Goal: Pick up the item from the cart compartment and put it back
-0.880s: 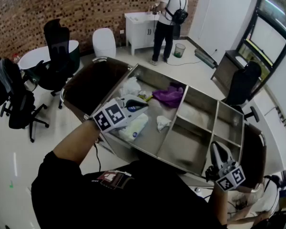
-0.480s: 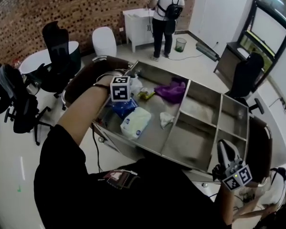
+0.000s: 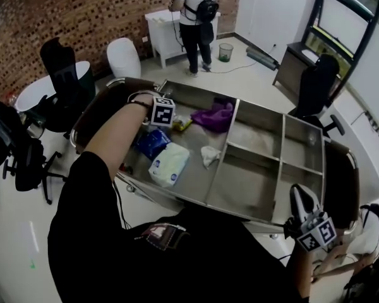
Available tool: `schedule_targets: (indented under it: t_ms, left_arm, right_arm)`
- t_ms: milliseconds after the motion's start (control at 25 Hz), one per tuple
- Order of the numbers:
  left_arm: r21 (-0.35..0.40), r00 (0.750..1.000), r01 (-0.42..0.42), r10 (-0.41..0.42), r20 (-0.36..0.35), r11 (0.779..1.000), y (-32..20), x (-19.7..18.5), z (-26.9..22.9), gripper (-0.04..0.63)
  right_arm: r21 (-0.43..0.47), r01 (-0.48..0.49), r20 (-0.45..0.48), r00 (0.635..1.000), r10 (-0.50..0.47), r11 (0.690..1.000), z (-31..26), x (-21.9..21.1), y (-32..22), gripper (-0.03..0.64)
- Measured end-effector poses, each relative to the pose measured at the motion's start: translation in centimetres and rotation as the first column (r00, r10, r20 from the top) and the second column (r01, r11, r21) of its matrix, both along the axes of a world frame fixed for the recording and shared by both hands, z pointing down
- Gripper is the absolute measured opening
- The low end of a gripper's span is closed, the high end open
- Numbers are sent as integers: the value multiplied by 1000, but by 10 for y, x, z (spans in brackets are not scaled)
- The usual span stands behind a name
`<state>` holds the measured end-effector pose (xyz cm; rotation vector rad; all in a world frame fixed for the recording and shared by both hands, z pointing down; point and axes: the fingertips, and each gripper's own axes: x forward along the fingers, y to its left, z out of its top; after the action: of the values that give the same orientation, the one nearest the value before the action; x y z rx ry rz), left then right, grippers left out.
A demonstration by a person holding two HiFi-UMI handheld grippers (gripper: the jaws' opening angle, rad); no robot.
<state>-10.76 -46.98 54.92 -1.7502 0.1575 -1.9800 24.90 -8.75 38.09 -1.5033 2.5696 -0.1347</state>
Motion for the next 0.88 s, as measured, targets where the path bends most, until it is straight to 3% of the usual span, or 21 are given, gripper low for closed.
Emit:
schedule_targets:
  t_ms: [80,240,280,360,400,480,520,560,600,640,680,720,760,800,880]
  left_arm:
    - [-7,999,4,-4,34,1000,-4,-3,7,364]
    - [-60,995,-15,21,97,998,3,-8,26,231]
    - [-61,994,-22,28,107,998,3,-9,27,223]
    - [-26,994,-29,31,109,999,2,-9,22,167]
    - [4,995,-29,29,91,1000,0,-8,17,96]
    - [51,1000,-10,10,-4,999,-1,-4,2,65]
    - [64,996,10,-5,-86,998,0,-1,-11,60]
    - [67,982,33,-20,-190,997,3,4,-27,58]
    - [56,949,56,-35,-313,997,9,10,-46,58]
    - [33,894,71,-48,-446,997,19,18,-67,58]
    - [7,815,76,-58,-576,997,31,25,-89,58]
    - [-23,715,74,-69,-695,997,46,32,-113,57]
    - [-58,594,62,-83,-800,996,64,39,-137,57]
    - [-96,458,38,-103,-883,995,84,46,-158,57]
    - [-161,176,-27,-154,-972,987,123,55,-189,57]
  right_arm:
    - [-2,-10,1,1000,10,1000,0,2,2,21]
    - [-6,-13,3,1000,13,1000,3,2,2,21]
    - [-8,-10,2,1000,10,1000,3,1,1,21]
    - [-10,0,0,1000,0,1000,3,-2,0,21]
    - [-11,5,-1,1000,-5,1000,3,-4,-1,21]
    - [-13,15,-1,1000,-15,1000,3,-7,-1,21]
    - [-13,20,0,1000,-20,1000,2,-8,-2,21]
    - [-12,24,1,1000,-24,1000,1,-8,-2,21]
    - [-10,27,2,1000,-27,1000,0,-8,-3,21]
    - [-8,30,4,1000,-30,1000,0,-9,-4,21]
    - [-5,34,6,999,-34,999,-1,-10,-4,21]
    - [-2,40,8,999,-40,999,-1,-11,-5,21]
    - [-1,50,9,999,-50,999,-1,-14,-7,21]
    - [0,61,8,998,-61,998,-1,-17,-8,21]
    - [-4,82,5,997,-82,997,1,-24,-12,21]
